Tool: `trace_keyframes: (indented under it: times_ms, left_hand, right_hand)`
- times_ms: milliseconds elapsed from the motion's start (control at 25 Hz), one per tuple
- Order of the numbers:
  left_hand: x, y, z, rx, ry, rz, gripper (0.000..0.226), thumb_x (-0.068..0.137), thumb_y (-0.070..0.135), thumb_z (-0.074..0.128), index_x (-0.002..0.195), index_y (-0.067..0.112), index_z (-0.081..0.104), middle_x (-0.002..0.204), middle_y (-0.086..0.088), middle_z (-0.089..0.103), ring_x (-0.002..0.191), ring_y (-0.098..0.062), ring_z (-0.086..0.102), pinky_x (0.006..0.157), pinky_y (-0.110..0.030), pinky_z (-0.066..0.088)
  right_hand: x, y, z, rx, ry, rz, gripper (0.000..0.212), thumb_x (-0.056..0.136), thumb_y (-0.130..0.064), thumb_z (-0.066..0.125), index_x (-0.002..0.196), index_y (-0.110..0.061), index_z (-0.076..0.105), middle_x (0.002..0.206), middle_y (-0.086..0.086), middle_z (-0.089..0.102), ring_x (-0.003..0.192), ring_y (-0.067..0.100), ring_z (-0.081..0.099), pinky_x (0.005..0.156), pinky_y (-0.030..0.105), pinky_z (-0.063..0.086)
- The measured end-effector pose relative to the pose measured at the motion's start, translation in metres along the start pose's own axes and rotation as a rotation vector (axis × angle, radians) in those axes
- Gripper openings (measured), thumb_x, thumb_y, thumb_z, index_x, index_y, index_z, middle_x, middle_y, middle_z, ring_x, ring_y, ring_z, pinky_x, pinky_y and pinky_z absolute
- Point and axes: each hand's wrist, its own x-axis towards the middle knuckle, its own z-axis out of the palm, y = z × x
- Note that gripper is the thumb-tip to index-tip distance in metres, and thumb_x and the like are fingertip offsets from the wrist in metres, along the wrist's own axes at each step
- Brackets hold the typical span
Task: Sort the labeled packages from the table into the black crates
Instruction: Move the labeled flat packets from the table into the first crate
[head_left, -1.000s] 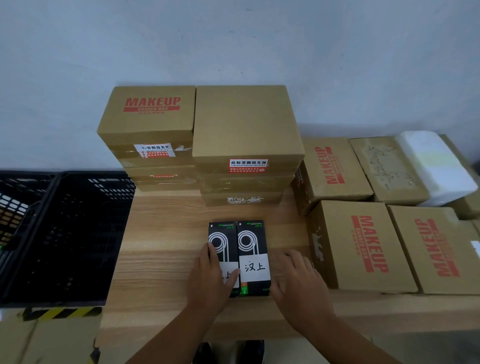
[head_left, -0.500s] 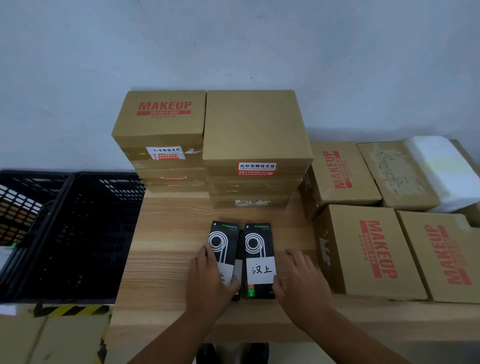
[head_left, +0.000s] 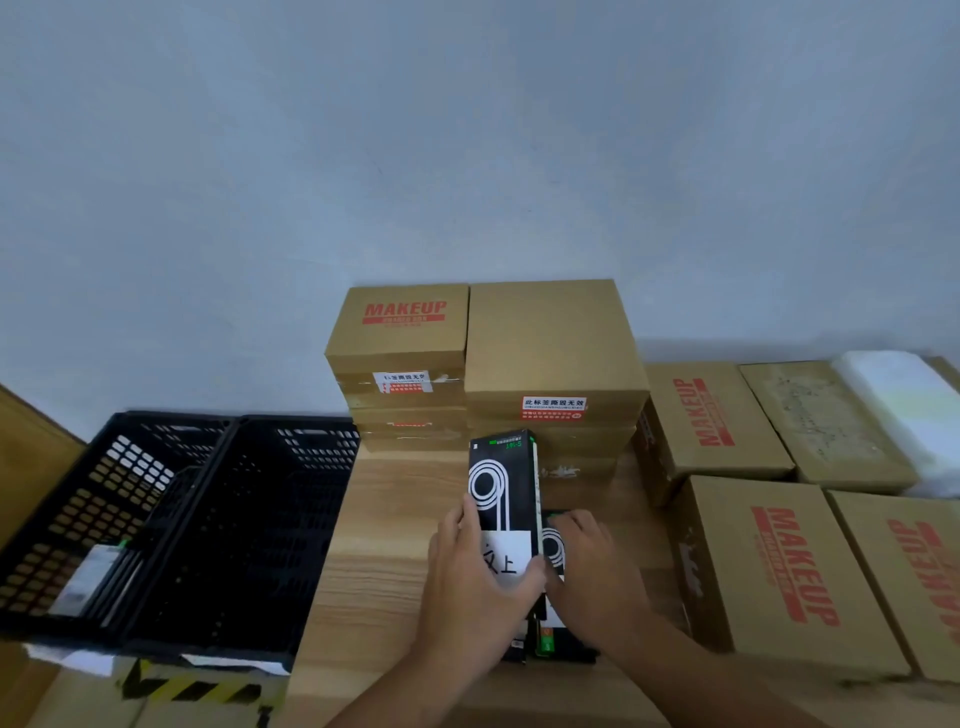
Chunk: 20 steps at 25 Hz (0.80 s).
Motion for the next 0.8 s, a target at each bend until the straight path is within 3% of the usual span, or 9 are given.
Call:
trace_keyframes:
  times_ms: [80, 160, 240, 360, 440, 560, 680, 800]
  left_hand:
    - [-0.002, -0.001, -0.004, -0.149, -0.073, -0.014, 0.079, 0.078, 0.059, 0.071, 0.148, 0.042, 0.037, 0.124, 0.043, 0.036, 0.114, 0.018, 0.044, 0.086, -0.005, 0.042]
    - [-0.004, -0.006, -0.004, -0.277, -0.12, -0.055, 0.062, 0.087, 0.042, 0.075, 0.143, 0.038, 0.049, 0.127, 0.029, 0.05, 0.11, 0.013, 0.055, 0.086, -0.011, 0.053]
    - [-0.007, -0.011, -0.002, -0.385, -0.156, -0.088, 0.055, 0.091, 0.033, 0.075, 0.142, 0.037, 0.054, 0.129, 0.021, 0.057, 0.108, 0.007, 0.063, 0.088, -0.021, 0.058]
    - [-0.012, -0.015, 0.005, -0.493, -0.209, -0.123, 0.044, 0.095, 0.027, 0.071, 0.133, 0.041, 0.055, 0.127, 0.017, 0.059, 0.101, 0.013, 0.065, 0.076, -0.012, 0.056]
    - [-0.013, -0.017, 0.01, -0.505, -0.214, -0.13, 0.044, 0.095, 0.032, 0.07, 0.134, 0.044, 0.052, 0.127, 0.02, 0.059, 0.105, 0.016, 0.061, 0.08, -0.013, 0.054]
    - [-0.013, -0.02, 0.015, -0.504, -0.209, -0.098, 0.044, 0.089, 0.048, 0.067, 0.13, 0.053, 0.056, 0.124, 0.02, 0.061, 0.114, 0.007, 0.061, 0.088, -0.019, 0.054]
    - [-0.014, -0.017, 0.017, -0.516, -0.176, -0.047, 0.033, 0.094, 0.045, 0.069, 0.127, 0.045, 0.067, 0.118, 0.005, 0.062, 0.11, -0.005, 0.066, 0.081, -0.019, 0.057]
    - [-0.013, -0.013, 0.013, -0.506, -0.108, -0.005, 0.032, 0.096, 0.04, 0.069, 0.128, 0.042, 0.068, 0.111, 0.013, 0.067, 0.105, -0.005, 0.067, 0.08, -0.02, 0.058]
  right_hand:
    - [0.0, -0.005, 0.003, 0.356, -0.127, 0.047, 0.033, 0.097, -0.018, 0.063, 0.129, -0.028, 0.066, 0.123, -0.005, 0.066, 0.105, 0.008, 0.064, 0.091, 0.028, 0.056]
    - [-0.004, -0.01, 0.005, 0.667, -0.252, 0.149, 0.023, 0.1, -0.017, 0.061, 0.117, -0.026, 0.073, 0.107, -0.003, 0.077, 0.093, 0.011, 0.073, 0.087, 0.04, 0.061]
    - [-0.01, -0.013, 0.007, 0.76, -0.265, 0.226, 0.022, 0.102, -0.023, 0.056, 0.104, -0.027, 0.078, 0.095, -0.002, 0.079, 0.085, 0.015, 0.076, 0.084, 0.046, 0.062]
    - [-0.02, -0.015, 0.008, 0.841, -0.275, 0.325, 0.033, 0.105, -0.026, 0.047, 0.099, -0.028, 0.079, 0.093, 0.002, 0.08, 0.089, 0.024, 0.075, 0.087, 0.049, 0.06]
    - [-0.024, -0.016, 0.006, 0.932, -0.262, 0.401, 0.034, 0.108, -0.026, 0.044, 0.104, -0.025, 0.078, 0.097, 0.005, 0.08, 0.095, 0.028, 0.075, 0.091, 0.052, 0.059]
    - [-0.031, -0.018, 0.0, 1.121, -0.259, 0.47, 0.029, 0.108, -0.029, 0.047, 0.111, -0.024, 0.075, 0.104, 0.003, 0.079, 0.099, 0.021, 0.075, 0.092, 0.048, 0.06]
    - [-0.034, -0.015, -0.009, 1.226, -0.219, 0.48, 0.024, 0.105, -0.033, 0.054, 0.116, -0.024, 0.074, 0.106, 0.002, 0.078, 0.1, 0.02, 0.074, 0.08, 0.038, 0.063]
    - [-0.034, -0.009, -0.012, 1.287, -0.128, 0.49, 0.021, 0.1, -0.026, 0.063, 0.119, -0.024, 0.072, 0.111, 0.004, 0.076, 0.1, 0.019, 0.074, 0.075, 0.036, 0.063]
